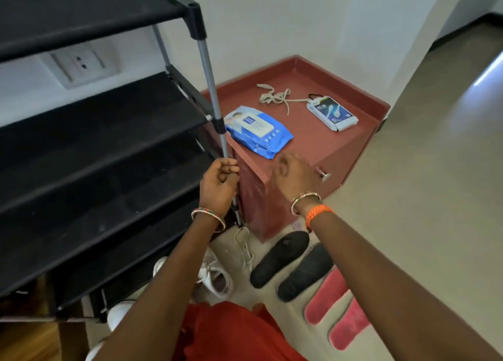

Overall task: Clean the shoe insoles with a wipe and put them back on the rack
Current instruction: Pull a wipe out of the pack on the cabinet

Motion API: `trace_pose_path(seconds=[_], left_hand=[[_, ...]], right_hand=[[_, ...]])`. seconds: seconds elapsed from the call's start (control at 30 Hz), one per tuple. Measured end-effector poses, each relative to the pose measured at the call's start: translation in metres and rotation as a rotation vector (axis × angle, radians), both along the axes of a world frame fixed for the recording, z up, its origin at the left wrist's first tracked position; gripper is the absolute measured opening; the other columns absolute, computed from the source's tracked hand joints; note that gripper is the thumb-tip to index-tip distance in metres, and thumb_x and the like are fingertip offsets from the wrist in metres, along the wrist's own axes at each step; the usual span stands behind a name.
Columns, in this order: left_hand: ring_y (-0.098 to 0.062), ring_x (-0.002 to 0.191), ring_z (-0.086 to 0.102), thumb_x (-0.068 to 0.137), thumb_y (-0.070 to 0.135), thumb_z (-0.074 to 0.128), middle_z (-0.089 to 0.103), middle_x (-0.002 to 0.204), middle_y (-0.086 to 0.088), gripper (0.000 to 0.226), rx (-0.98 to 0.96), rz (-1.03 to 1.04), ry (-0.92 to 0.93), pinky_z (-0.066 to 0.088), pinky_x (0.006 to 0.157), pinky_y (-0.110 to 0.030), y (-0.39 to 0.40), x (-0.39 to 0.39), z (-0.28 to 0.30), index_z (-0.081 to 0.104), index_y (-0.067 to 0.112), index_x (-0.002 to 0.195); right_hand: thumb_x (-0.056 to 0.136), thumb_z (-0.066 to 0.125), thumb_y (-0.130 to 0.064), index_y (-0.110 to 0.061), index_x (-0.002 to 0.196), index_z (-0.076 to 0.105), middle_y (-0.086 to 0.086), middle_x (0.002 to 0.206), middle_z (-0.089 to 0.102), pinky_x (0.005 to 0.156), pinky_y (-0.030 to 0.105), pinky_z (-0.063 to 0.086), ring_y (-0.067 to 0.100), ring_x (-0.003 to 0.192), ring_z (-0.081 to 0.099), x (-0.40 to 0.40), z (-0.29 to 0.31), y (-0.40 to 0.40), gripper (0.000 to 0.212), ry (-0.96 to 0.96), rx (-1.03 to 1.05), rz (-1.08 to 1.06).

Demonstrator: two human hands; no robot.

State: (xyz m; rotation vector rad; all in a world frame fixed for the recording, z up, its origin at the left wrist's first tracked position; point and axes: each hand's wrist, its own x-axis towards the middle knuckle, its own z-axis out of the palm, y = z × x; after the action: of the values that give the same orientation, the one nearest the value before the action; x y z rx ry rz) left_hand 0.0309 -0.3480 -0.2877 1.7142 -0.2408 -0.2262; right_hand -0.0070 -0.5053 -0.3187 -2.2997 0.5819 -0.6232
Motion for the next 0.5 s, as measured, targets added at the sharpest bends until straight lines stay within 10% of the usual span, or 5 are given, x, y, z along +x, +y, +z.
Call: trace_pose_path(seconds=[0.23,0.5], left_hand=[[-0.011,0.083,0.059,0.084,-0.007,0.051,0.064,0.090,0.005,0.036,0.032,-0.093,-0.055,0.052,0.072,-0.031,-0.010,0.041,-0.012,0.060,0.027,0.090],[-0.010,0.080,0.060,0.085,-0.011,0.051,0.066,0.093,-0.003,0.036,0.033,-0.115,-0.054,0.051,0.059,-0.021,-0.010,0.071,-0.018,0.061,0.023,0.090]], right_hand=[[0.093,0.043,-0.007,0.000,0.138,0.039,0.018,0.148,0.033,0.110,0.032,0.020,0.028,0.139,0.027,0.114,0.017,-0.032,0.045,0.248,-0.335,0.350],[0.102,0.029,-0.020,0.002,0.144,0.021,0.017,0.152,0.023,0.112,0.035,0.022,0.028,0.140,0.022,0.162,-0.013,-0.044,0.049,0.582,-0.308,0.423]])
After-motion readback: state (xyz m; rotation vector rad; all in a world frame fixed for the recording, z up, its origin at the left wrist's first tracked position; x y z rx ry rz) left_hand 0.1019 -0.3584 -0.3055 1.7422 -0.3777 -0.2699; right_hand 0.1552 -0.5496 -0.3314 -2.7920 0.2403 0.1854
